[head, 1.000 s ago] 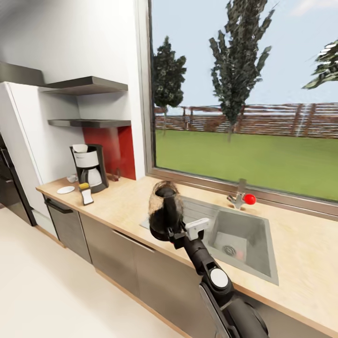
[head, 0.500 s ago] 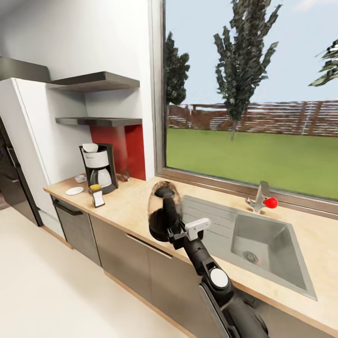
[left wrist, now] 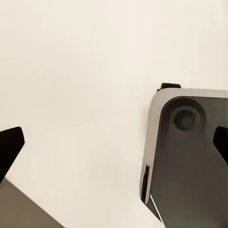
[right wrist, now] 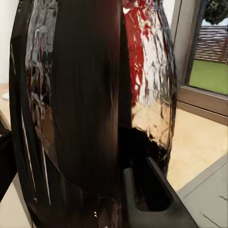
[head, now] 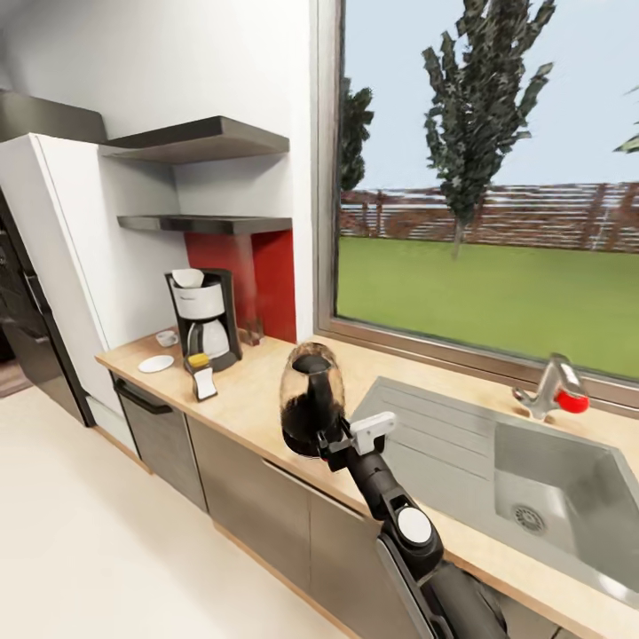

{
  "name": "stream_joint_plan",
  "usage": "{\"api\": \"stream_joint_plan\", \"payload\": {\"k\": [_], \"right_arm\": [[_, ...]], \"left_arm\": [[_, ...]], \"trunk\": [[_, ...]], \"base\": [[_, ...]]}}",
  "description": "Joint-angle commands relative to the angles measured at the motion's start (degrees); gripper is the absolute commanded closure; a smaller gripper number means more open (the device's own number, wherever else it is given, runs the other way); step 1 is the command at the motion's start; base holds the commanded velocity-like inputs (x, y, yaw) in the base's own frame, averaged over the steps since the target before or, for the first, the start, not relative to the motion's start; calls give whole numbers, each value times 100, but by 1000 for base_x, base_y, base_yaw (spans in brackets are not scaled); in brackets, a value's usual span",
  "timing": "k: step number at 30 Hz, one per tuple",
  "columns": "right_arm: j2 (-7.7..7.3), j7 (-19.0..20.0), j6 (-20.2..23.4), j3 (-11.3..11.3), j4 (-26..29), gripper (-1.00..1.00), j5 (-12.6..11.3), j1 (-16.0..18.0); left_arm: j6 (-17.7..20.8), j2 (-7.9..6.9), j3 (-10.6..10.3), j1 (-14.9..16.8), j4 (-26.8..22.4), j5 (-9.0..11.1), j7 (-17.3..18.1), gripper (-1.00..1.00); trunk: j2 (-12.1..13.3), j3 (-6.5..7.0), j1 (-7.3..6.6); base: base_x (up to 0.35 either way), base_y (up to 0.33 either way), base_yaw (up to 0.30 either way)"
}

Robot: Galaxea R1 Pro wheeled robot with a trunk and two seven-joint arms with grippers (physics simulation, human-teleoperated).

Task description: Set up a coffee station on the kitchen countertop: keep the coffee maker on the countertop, move the bottle of coffee from the kitchen shelf to the counter next to the coffee maker, place a paper coffee filter on top of the coffee maker, put the saucer next to the coffee maker with the coffee cup on the saucer, and place the electric kettle next to the coffee maker.

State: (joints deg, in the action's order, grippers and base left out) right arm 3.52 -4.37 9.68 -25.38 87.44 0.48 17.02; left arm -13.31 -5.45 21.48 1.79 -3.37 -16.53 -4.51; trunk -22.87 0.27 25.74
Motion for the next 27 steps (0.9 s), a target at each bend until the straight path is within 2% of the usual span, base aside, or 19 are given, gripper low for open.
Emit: {"api": "stream_joint_plan", "payload": {"k": [1,27], "right_arm": [[-1,-38,34,-11,10,100,14,4],[-2,-54,19,0,16,100,14,4]], "left_arm": [[-27,0,34,4,11,-61,-24,-100],[-40,0,33,4,11,-61,-20,-100]], "trunk": [[-5,-4,5],[-5,-7,5]], "base": [[286,204,15],[287,219,1]]}}
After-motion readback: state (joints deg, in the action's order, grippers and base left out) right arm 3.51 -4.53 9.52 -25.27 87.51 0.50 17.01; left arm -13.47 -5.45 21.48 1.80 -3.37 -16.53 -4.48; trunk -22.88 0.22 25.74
